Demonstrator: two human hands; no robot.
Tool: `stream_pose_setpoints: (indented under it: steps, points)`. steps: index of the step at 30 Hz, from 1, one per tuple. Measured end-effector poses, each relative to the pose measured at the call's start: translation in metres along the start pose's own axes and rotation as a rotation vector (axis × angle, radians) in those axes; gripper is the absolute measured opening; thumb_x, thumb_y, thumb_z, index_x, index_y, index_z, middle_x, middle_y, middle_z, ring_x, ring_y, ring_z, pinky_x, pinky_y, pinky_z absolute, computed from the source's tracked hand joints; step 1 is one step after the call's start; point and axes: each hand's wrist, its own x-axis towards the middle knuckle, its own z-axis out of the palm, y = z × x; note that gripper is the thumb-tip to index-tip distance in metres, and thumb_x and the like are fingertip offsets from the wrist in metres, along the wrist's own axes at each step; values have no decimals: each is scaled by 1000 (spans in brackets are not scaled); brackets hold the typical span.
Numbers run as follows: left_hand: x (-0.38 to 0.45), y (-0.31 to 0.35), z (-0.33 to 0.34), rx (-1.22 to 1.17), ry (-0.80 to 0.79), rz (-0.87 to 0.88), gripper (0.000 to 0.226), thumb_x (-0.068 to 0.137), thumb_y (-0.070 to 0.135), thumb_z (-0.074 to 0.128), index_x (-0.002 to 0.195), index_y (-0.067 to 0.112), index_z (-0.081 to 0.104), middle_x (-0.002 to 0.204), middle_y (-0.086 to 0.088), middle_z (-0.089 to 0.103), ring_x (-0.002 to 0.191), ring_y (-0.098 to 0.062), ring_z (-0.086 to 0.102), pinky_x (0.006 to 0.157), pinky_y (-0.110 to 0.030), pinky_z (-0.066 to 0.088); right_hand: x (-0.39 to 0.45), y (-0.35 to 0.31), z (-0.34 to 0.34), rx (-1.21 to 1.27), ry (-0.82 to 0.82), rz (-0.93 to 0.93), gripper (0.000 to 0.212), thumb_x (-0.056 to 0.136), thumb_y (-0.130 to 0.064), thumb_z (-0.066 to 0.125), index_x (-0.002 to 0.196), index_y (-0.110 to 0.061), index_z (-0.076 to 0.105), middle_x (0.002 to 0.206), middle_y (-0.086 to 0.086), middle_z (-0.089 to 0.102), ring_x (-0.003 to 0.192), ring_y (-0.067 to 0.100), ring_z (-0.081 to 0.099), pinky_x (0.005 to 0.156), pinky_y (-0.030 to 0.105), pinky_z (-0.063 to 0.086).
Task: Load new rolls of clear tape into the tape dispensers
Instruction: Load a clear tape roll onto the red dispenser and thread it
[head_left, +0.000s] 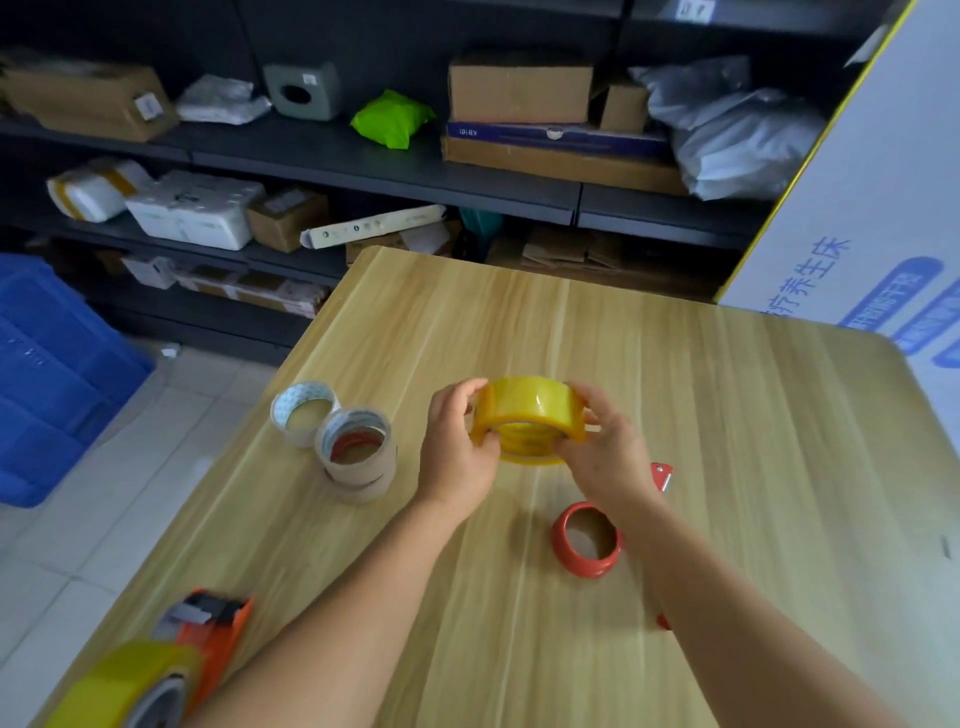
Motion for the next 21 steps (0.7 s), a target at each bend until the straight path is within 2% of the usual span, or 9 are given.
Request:
stream_pose_setpoints:
  steps: [2,5,9,11,13,14,16,18,21]
  points:
    - [-2,10,0,33,-50,60,55,79,-1,64,129,19,51,123,7,46,110,-3,44,98,-20,39,-3,0,-6,-15,6,-23,65,75,-6,71,130,-37,54,113,2,60,104,20,58,81,27,47]
    - [-3,23,-1,43,-128,80,55,84,6,64,134,23,48,125,10,46,111,-2,43,93,-9,30,-9,0,-16,-6,16,-40,67,75,-17,75,132,-42,51,119,4,56,105,12,52,80,18,38]
    - [-9,26,5,-180,-126,-117,46,91,12,59,132,28,48,122,10,56,112,-6,52,95,-21,39,-18,-2,-30,71,29,-96,70,75,-23,79,137,-33,48,122,-8,57,116,7,48,91,17,35]
    - [-13,25,11,-327,-90,-229,40,92,15,57,126,33,48,116,9,60,110,-13,57,99,-37,46,-22,-2,-34,105,23,-91,65,74,-21,80,132,-28,52,112,-9,62,109,7,55,90,20,40]
    - [-14,27,15,-355,-76,-282,38,93,16,55,126,33,48,111,8,60,109,-17,58,99,-48,47,-25,0,-37,116,41,-94,52,72,-19,82,117,-29,58,95,-10,65,95,10,62,84,25,48]
    - [-14,27,17,-325,-82,-271,40,92,15,56,128,31,47,111,7,60,110,-19,58,100,-47,46,-27,1,-38,119,49,-92,50,71,-18,82,112,-32,57,90,-13,64,90,8,62,82,25,49]
    - [-13,30,17,-218,-105,-201,46,92,11,57,134,27,46,118,6,59,114,-17,56,102,-34,44,-28,4,-40,113,66,-76,51,69,-20,83,110,-35,57,90,-16,63,90,5,60,81,26,49]
    - [-13,34,14,-106,-137,-100,52,90,8,59,137,26,44,128,8,54,120,-11,51,99,-22,39,-28,5,-44,74,71,-63,57,68,-23,84,118,-33,59,99,-13,64,95,9,60,84,31,51]
    - [-17,41,12,22,-177,31,57,87,8,61,138,29,45,135,7,49,122,-8,46,99,-19,36,-30,1,-49,20,63,-102,61,71,-19,81,126,-33,58,110,-11,62,100,8,54,79,21,44]
